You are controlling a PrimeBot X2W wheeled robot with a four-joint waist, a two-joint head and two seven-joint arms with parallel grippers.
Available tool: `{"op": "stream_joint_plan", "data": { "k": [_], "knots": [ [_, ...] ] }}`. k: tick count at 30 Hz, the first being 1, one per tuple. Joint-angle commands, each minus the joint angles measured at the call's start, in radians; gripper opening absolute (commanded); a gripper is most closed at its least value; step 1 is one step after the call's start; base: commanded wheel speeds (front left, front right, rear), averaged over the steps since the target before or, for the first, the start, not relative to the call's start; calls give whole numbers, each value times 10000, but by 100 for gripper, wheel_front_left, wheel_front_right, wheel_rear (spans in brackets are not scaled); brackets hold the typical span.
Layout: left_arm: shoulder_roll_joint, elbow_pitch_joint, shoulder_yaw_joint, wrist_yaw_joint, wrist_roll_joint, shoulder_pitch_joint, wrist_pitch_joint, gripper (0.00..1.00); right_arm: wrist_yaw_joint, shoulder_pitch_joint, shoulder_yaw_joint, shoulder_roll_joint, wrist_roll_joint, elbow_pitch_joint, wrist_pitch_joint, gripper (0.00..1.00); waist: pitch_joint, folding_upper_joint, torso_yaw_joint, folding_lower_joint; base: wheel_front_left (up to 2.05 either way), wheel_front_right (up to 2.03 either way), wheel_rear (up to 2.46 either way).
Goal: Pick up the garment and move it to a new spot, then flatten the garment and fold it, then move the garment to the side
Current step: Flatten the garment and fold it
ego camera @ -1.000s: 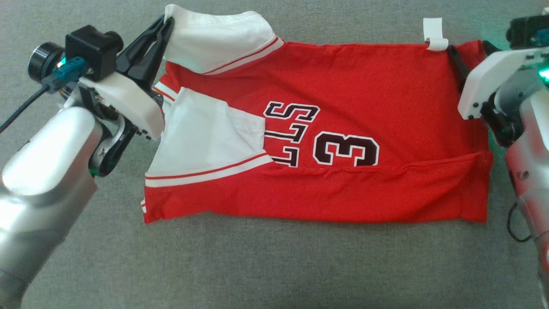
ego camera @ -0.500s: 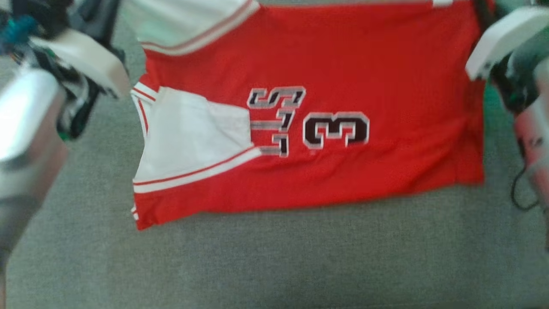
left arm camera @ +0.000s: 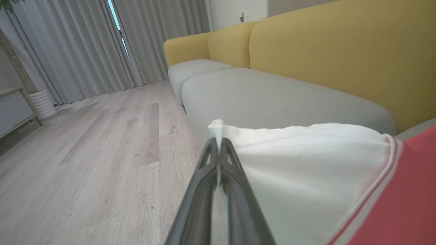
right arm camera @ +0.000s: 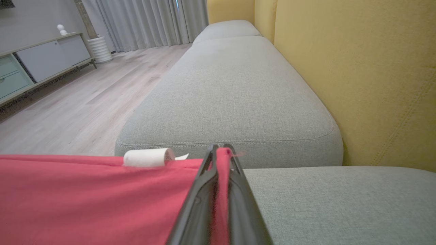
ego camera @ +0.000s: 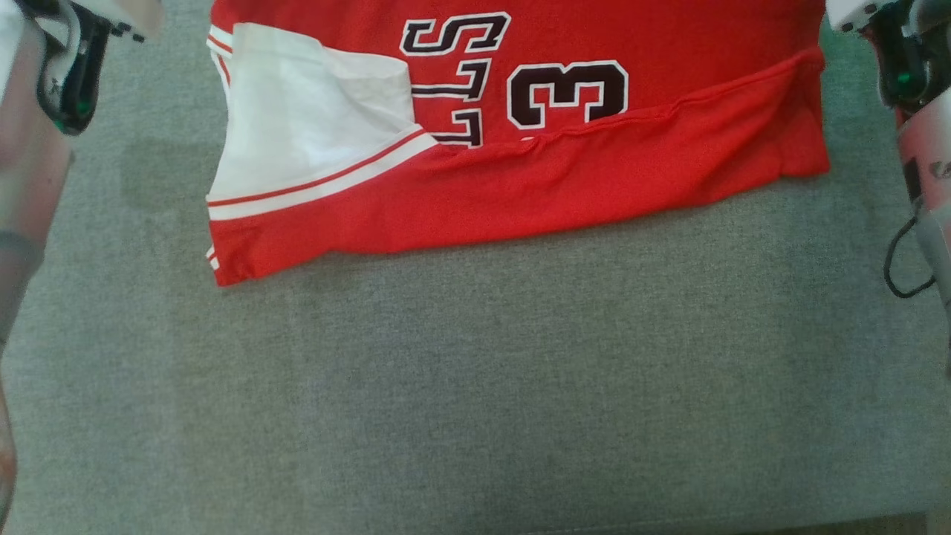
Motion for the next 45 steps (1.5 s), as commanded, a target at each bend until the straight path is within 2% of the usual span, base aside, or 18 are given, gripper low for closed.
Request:
{"op": "stream_joint_plan", "data": {
  "k": [1, 5, 10, 20, 23, 25, 33, 43, 44, 45],
  "knots": [
    [422, 11, 362, -50, 92, -472, -122, 0, -7, -202, 82, 92, 128, -178, -189, 0, -33, 0, 23, -2, 0, 0, 0],
    [271, 293, 133, -257, 171, -233, -320, 0, -7, 24, 277, -61, 493, -71, -361, 0, -226, 0, 133, -2, 0, 0, 0],
    [342, 207, -115, -431, 148, 454, -460, 0, -7, 674, 964, -411, 1033, -279, -100, 0, -657, 0, 252, -2, 0, 0, 0],
    [914, -830, -851, -535, 69, 2067, -58, 0, -7, 2286, 2223, -1210, 2212, -929, 872, 0, -1688, 0, 496, -2, 0, 0, 0],
    [1233, -1386, -1176, -547, -30, 2706, 479, 0, -7, 2786, 2690, -1576, 2576, -1209, 1352, 0, -1986, 0, 570, -2, 0, 0, 0],
    [1616, -1985, -1530, -555, -143, 3322, 1208, 0, -7, 3199, 3179, -1979, 2819, -1460, 1843, 0, -2214, 0, 626, -2, 0, 0, 0],
    [2433, -3623, -1973, -447, -826, 4613, 2852, 0, -7, 3845, 4169, -2927, 3693, -2300, 3253, 0, -2486, 0, 648, -2, 0, 0, 0],
    [2908, -4855, -2233, -22, -1084, 5273, 3706, 0, -7, 4107, 4910, -3541, 4259, -2847, 4368, 0, -2300, 0, 552, -2, 0, 0, 0],
    [2903, -4886, -2252, -1, -1115, 5316, 3748, 0, -7, 4146, 4913, -3520, 4390, -2820, 4524, 5, -2284, 0, 537, -2, 0, 0, 0],
    [2890, -4906, -2270, 22, -1155, 5361, 3797, 0, -7, 4179, 4900, -3501, 4513, -2792, 4662, 80, -2270, 0, 521, -2, 0, 0, 0]
  ]
}}
